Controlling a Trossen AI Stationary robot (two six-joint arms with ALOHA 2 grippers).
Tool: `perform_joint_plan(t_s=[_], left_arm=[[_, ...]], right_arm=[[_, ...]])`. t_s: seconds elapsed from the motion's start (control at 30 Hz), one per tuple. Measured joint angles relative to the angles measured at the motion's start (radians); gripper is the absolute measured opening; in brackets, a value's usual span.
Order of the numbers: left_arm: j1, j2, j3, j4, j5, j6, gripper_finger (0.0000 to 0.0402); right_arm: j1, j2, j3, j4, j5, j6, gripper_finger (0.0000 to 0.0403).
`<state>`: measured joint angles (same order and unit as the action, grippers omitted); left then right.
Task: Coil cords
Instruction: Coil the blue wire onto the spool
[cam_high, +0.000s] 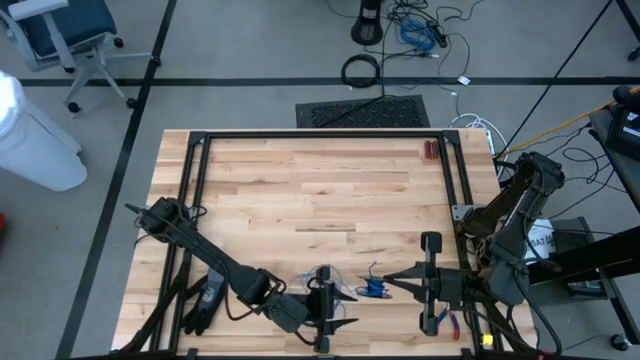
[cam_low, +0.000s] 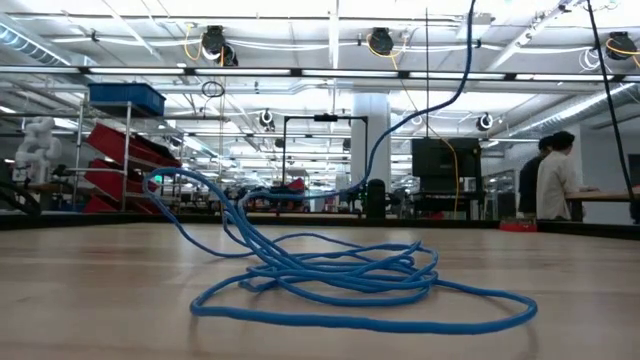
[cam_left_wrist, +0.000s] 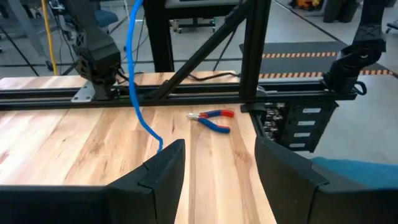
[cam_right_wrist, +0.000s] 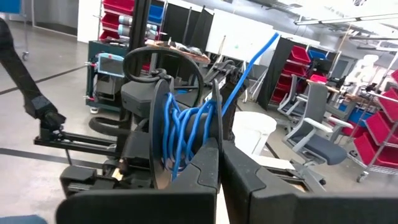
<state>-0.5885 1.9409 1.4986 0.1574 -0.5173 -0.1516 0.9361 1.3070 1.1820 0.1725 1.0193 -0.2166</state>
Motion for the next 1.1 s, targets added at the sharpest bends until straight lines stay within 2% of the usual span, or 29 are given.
perform_joint_plan(t_s=[0.23,0.43,0.97,1.1], left_arm=[[-0.007,0.049,0.000,0.060,-0.055,0.001,0.0201],[0.010,0.079,0.000,0.137,-0.171,0.008,0.0201],[0.040,0.098,0.000,0.213,-0.172,0.032,0.0201],[0.060,0.127,0.000,0.257,-0.133,0.029,0.0196]], right_arm=[[0.030,0.000,0.000,-0.001,-0.002,0.014,0.0000],[0.035,0.000,0.000,-0.001,-0.004,0.015,0.0000],[0.035,0.000,0.000,0.003,-0.003,0.010,0.0000],[0.035,0.000,0.000,0.003,-0.003,0.011,0.0000]])
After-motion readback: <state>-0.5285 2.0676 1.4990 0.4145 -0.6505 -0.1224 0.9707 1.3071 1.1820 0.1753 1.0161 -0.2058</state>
